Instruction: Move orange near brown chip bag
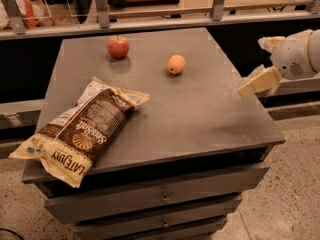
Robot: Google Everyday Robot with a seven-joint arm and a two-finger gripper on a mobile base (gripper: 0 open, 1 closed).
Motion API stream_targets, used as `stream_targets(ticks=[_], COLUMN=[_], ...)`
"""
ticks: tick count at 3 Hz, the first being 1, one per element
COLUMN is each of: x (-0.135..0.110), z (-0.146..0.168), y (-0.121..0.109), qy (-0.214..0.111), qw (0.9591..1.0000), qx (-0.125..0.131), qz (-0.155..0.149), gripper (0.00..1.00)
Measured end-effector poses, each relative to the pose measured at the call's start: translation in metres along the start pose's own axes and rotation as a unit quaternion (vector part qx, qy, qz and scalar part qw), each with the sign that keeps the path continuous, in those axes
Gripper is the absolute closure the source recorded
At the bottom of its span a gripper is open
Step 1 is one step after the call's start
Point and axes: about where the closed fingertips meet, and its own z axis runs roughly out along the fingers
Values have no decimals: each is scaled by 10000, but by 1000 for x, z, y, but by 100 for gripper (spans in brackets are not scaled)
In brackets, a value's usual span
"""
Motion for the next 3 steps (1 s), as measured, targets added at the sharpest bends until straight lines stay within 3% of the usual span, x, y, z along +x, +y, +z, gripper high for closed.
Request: stream_targets(ticks=[1,2,3], x=[-11,-11,-12], z=[36,36,45], y=[-9,-9,-10], qy=[-443,-443,-409], qw=[9986,9986,9990], qx=[-301,-302,-96], qz=[-27,-28,143], gripper=[0,0,0])
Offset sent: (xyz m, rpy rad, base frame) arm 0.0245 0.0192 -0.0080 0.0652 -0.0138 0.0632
